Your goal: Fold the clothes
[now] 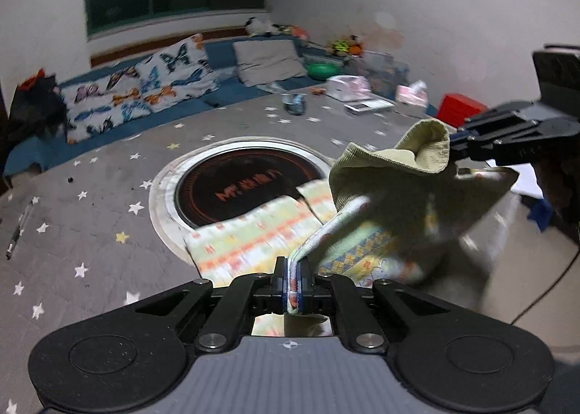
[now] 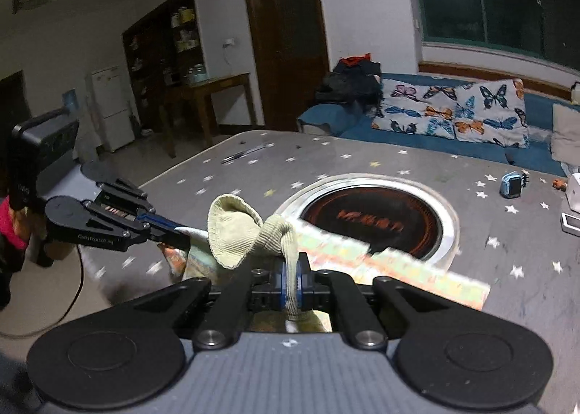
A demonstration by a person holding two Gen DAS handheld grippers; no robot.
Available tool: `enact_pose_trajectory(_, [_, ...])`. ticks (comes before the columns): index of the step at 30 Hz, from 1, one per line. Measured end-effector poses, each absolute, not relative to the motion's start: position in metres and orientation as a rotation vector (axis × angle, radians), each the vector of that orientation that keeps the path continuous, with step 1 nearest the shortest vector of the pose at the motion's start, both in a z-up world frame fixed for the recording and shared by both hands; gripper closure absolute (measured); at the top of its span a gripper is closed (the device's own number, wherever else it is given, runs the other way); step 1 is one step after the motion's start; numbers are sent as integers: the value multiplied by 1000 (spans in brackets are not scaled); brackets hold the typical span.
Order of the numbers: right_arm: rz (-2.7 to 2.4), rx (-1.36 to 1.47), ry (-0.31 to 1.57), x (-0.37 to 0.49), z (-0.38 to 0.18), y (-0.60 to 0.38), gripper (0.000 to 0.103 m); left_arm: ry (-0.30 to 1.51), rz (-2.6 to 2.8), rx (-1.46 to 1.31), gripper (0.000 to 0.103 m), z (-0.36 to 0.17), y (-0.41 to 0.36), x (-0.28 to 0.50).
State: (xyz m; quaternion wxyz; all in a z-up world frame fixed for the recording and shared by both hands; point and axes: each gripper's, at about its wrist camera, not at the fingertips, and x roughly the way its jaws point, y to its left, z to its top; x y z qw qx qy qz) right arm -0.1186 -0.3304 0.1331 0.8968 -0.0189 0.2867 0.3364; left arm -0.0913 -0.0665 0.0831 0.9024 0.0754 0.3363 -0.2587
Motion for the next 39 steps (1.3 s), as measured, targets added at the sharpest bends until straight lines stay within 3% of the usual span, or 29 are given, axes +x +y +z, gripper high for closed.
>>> enact_pose_trajectory(7, [612,8,699,-16,102,-324,99,822,-451,98,98,54,-72,2])
enact_pose_trajectory(13, [485,98,779,33,51,-322,97,909,-384,55,97,17,-75,31])
enact_pose_trajectory(17, [375,159,780,41,28,-337,89,903,-354,48,92,19,-72,34])
enact_pose_trajectory(21, [296,167,722,34,30,-355,89,897,-321,43,76,24,-67,36])
enact_pose_trajectory(28, [411,35,692,0,40,-332,88,843,-246,52,79,37,-66,31])
enact_pose_trajectory(39, [380,57,778,28,15,-309,88,869,-389,-47,80,34,-108,40])
